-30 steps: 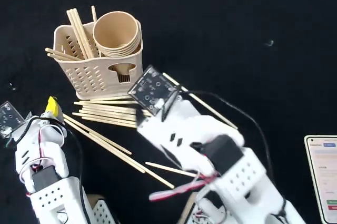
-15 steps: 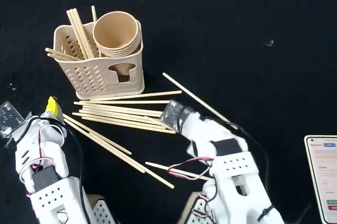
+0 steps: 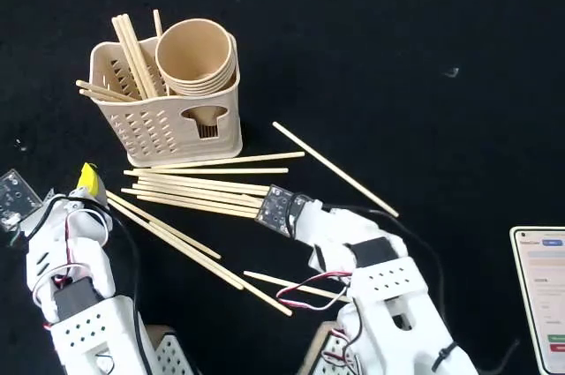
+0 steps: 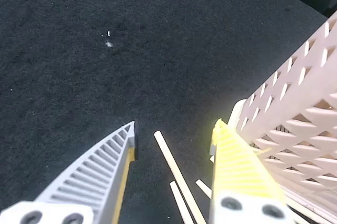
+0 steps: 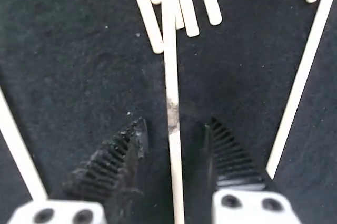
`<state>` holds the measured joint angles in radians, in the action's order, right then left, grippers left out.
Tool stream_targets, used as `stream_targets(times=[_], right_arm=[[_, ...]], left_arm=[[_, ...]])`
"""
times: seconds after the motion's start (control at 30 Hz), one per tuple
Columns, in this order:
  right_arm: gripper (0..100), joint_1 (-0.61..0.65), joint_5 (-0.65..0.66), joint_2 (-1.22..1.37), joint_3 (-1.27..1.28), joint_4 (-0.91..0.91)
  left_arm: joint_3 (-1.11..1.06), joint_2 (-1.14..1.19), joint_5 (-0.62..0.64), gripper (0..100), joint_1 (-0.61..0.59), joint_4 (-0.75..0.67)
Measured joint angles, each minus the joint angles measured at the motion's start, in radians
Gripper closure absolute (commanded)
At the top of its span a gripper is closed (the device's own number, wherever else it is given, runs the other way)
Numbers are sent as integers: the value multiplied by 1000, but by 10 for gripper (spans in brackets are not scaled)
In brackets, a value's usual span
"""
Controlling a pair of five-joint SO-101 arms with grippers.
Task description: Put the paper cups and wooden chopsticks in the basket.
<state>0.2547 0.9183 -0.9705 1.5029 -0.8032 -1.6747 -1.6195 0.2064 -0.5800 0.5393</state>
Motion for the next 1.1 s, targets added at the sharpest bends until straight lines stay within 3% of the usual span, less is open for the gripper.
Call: stream_targets(times=[0.03, 0.17, 0.27, 0.4, 0.57, 0.73, 1.1], right_arm=[[994, 0, 0, 0, 0, 0], [919, 2, -14, 0, -44, -48], [925, 61, -135, 0, -146, -121], [905, 273, -269, 0, -187, -172], [749, 520, -420, 0, -199, -210], [763, 655, -482, 0, -187, -233], [769, 697, -489, 233, -176, -178]], left_arm=[[0, 0, 0, 766, 0, 0], [0, 0, 0, 766, 0, 0], [0, 0, 0, 766, 0, 0], [0, 0, 0, 766, 0, 0], [0, 0, 0, 766, 0, 0], [0, 0, 0, 766, 0, 0], [0, 0, 0, 766, 0, 0]])
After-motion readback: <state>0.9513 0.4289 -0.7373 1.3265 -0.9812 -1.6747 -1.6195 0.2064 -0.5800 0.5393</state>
